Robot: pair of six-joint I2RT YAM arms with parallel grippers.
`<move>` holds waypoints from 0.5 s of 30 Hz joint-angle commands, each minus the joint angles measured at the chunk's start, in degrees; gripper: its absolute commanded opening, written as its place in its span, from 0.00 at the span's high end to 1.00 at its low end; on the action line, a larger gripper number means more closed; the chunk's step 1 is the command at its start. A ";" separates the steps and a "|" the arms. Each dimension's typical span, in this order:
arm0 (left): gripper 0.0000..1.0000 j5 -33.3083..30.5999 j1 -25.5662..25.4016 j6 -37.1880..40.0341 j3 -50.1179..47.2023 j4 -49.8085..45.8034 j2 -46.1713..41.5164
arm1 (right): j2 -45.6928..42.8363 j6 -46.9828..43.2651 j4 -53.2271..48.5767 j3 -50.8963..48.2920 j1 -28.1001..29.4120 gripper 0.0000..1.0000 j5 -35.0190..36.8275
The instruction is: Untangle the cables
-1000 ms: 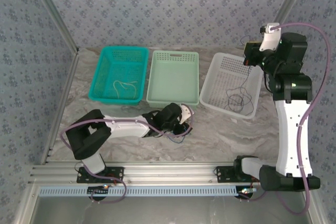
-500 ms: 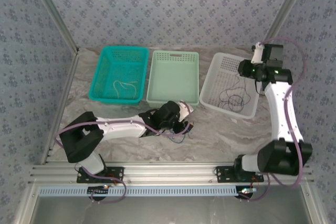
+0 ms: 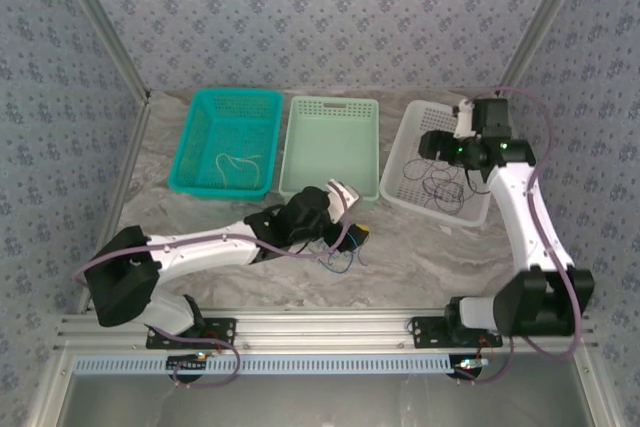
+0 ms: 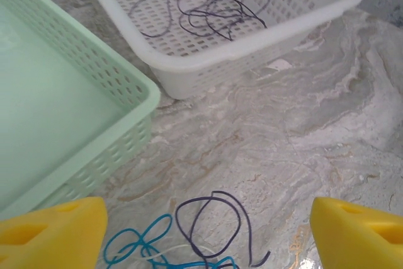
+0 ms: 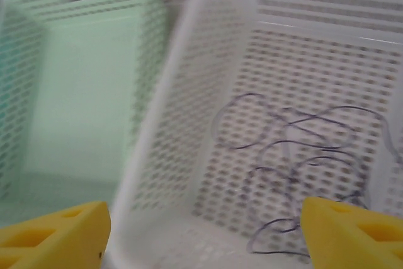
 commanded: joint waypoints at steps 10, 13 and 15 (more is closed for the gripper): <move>0.08 -3.75 7.33 -8.41 -7.35 1.34 -14.54 | -14.60 5.61 14.76 -25.58 23.57 0.33 -1.59; 0.09 -3.63 7.78 -9.16 -8.31 1.90 -16.33 | -14.19 3.53 18.69 -28.66 29.90 0.31 2.19; 0.11 -3.14 7.88 -9.47 -8.45 2.17 -16.65 | -13.53 2.55 21.37 -30.02 32.95 0.28 5.89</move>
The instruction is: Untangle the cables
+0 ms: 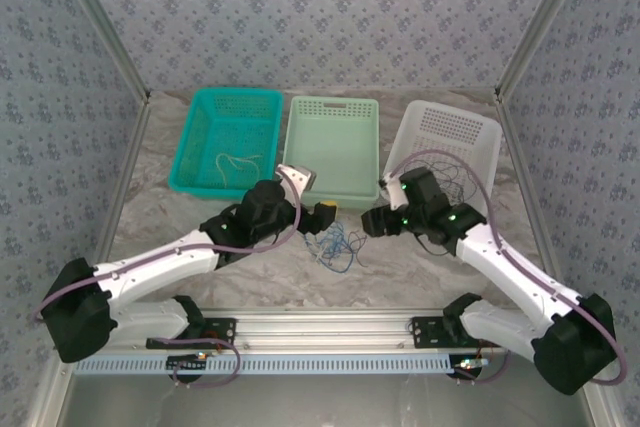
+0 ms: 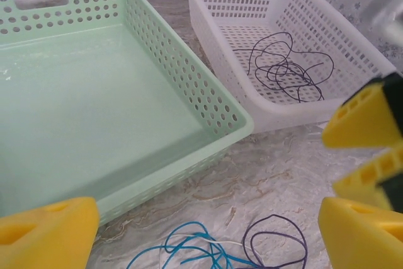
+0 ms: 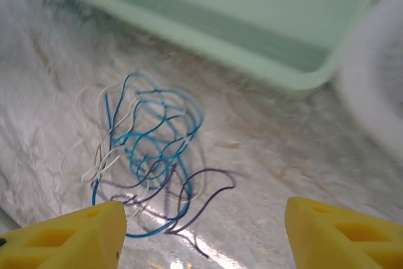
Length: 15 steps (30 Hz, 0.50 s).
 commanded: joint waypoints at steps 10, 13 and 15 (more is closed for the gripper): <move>0.09 -5.56 1.57 -5.47 -2.38 -1.31 -4.58 | 11.05 -3.94 5.45 6.64 7.74 0.36 4.98; 0.08 -8.68 2.18 -6.14 -3.30 -2.45 -6.57 | 16.58 -5.00 3.95 10.06 9.46 0.43 6.16; 0.07 -9.93 3.05 -6.62 -3.88 -3.69 -8.26 | 19.80 -5.64 3.79 11.37 10.10 0.45 6.09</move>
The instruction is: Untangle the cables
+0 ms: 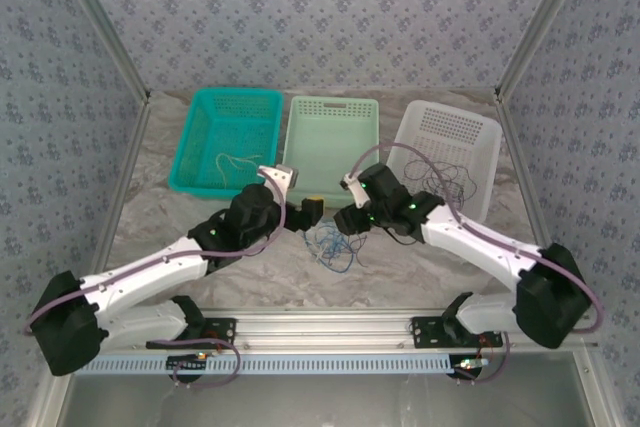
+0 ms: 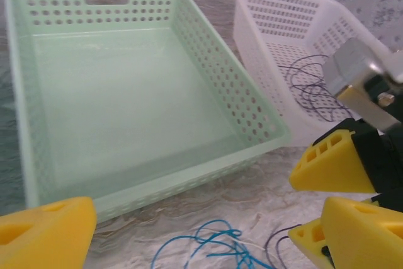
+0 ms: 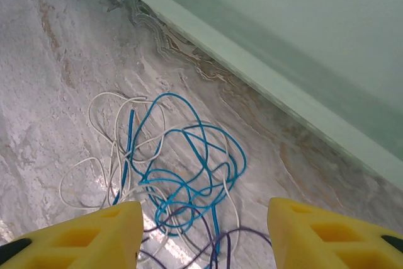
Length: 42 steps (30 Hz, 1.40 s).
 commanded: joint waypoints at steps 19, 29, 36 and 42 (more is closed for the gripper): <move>0.05 -0.56 6.30 -2.35 -5.08 -3.56 -10.30 | 17.40 -5.30 -0.39 7.68 3.99 0.62 5.59; 0.04 -0.81 6.48 -1.57 -4.88 -3.96 -10.30 | 14.44 -4.27 0.41 7.83 3.78 1.00 5.74; 0.04 -0.74 6.53 -0.98 -5.01 -2.03 -10.65 | -2.53 -3.67 -1.89 7.58 3.82 1.00 2.19; 0.04 3.89 6.55 0.32 -5.23 3.31 -10.01 | -9.87 -5.21 -7.77 12.37 3.68 1.00 -0.48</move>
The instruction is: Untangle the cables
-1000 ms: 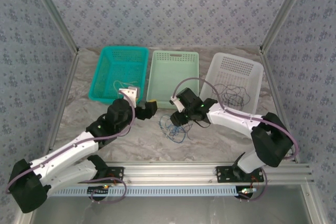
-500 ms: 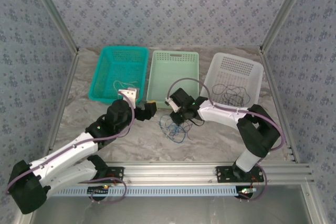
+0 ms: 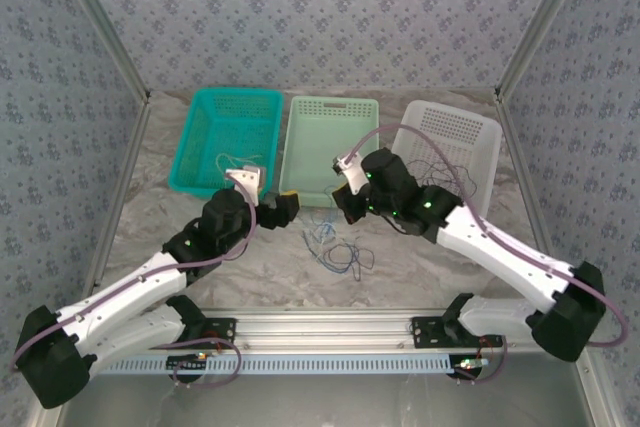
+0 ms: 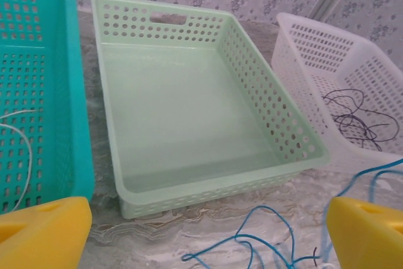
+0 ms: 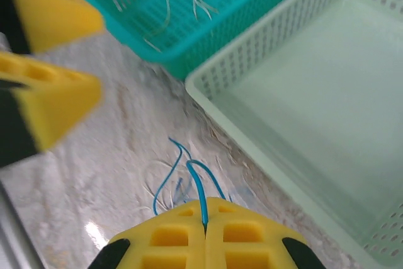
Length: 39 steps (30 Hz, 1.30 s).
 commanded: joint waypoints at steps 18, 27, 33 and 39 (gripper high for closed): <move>0.11 18.38 -2.28 6.74 6.87 13.38 13.38 | -3.89 0.39 -4.03 5.74 -0.07 1.00 -8.17; 0.12 15.10 -2.92 7.72 7.93 15.59 16.70 | -4.16 1.62 -2.80 5.14 -0.14 1.00 -10.59; 0.12 15.79 -3.19 7.91 8.82 16.89 19.66 | -4.24 2.36 -1.90 5.07 -0.08 1.00 -12.68; 0.13 14.84 -3.48 6.76 10.76 16.60 25.34 | -5.51 4.03 0.15 5.16 -0.07 1.00 -16.67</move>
